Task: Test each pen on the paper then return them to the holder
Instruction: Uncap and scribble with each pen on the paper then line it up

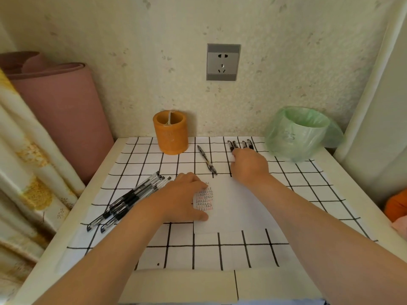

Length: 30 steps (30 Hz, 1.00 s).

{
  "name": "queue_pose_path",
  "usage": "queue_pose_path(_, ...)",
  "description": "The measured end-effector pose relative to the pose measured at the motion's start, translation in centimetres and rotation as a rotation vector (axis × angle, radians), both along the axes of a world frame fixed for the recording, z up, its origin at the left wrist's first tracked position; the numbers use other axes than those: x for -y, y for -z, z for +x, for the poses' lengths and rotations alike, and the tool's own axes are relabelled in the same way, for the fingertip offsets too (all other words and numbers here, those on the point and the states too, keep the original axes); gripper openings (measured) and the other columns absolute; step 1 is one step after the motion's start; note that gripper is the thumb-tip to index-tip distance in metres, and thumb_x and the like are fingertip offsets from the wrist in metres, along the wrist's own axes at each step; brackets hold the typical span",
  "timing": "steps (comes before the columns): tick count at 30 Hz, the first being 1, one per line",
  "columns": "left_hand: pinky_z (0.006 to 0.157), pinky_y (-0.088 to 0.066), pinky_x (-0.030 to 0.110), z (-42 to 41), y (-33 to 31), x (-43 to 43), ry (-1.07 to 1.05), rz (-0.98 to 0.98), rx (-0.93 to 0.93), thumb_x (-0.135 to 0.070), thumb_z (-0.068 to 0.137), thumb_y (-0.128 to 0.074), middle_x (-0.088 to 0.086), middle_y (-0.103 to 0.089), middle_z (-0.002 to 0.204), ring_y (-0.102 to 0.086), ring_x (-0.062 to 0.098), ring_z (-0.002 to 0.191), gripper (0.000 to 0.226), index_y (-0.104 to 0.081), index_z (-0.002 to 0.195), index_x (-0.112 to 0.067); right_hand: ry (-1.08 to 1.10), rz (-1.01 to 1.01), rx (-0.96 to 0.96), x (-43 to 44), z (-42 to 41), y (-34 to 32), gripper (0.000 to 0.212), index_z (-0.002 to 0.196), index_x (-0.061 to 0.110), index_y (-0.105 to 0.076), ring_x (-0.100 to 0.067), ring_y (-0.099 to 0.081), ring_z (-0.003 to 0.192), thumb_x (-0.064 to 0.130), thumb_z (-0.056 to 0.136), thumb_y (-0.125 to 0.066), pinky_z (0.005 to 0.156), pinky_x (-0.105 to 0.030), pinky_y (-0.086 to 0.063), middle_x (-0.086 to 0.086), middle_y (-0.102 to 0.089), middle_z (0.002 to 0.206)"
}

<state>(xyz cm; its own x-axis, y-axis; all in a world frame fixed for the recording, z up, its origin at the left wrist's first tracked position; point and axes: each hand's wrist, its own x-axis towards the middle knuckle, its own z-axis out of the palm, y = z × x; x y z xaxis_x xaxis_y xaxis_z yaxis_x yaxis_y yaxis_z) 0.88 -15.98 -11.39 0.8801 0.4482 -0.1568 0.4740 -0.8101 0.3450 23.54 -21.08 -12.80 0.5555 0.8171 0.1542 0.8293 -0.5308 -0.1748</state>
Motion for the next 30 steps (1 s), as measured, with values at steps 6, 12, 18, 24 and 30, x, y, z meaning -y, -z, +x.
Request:
queue_pose_path(6,0.103,-0.04,0.027,-2.4,-1.9,-1.5,-0.151,0.063,0.064,-0.041,0.091,-0.066,-0.013,-0.044,0.131,-0.039,0.008,0.123,0.052,-0.047,0.138,-0.034,-0.192,0.105,-0.113,-0.6,-4.5,-2.8,0.031,0.122,0.026,-0.065,-0.024,-0.065,0.097,0.024,0.093,-0.052,0.07,-0.027,-0.043,-0.001,-0.066,0.117)
queue_pose_path(12,0.082,-0.053,0.028,-6.9,-2.8,-2.6,-0.332,0.042,0.004,-0.03,0.09,-0.066,-0.014,-0.061,0.097,-0.058,0.004,0.087,0.015,-0.061,0.102,-0.036,-0.594,0.014,-0.157,-0.6,-10.8,-3.2,0.021,0.103,0.031,-0.072,-0.015,-0.062,0.09,0.025,0.09,-0.058,0.074,-0.032,-0.052,0.008,-0.063,0.101)
queue_pose_path(18,0.064,-0.045,0.022,-9.5,-3.0,-1.9,-0.329,0.018,-0.11,-0.041,0.082,-0.073,-0.014,-0.062,0.086,-0.057,0.003,0.078,0.019,-0.063,0.097,-0.035,-0.764,-0.017,-0.058,-0.3,-12.9,-2.5,0.021,0.108,0.033,-0.07,-0.016,-0.056,0.105,0.028,0.089,-0.064,0.082,-0.036,-0.05,0.007,-0.064,0.107)
queue_pose_path(24,0.062,-0.041,0.024,-9.6,-2.5,-1.3,-0.288,0.052,-0.173,-0.039,0.08,-0.075,-0.016,-0.057,0.081,-0.055,0.006,0.077,0.022,-0.058,0.093,-0.038,-0.883,-0.034,0.067,0.0,-14.0,-1.8,0.017,0.105,0.027,-0.073,-0.023,-0.056,0.099,0.031,0.091,-0.064,0.084,-0.039,-0.046,-0.001,-0.065,0.098)
queue_pose_path(30,0.066,-0.046,0.026,-9.3,-2.8,-1.6,-0.3,0.119,-0.146,-0.039,0.086,-0.066,-0.012,-0.061,0.094,-0.058,0.011,0.085,0.013,-0.061,0.098,-0.036,-0.829,0.0,-0.084,0.2,-13.8,-2.1,0.013,0.103,0.018,-0.068,-0.021,-0.055,0.101,0.022,0.092,-0.064,0.085,-0.04,-0.049,-0.002,-0.06,0.103)
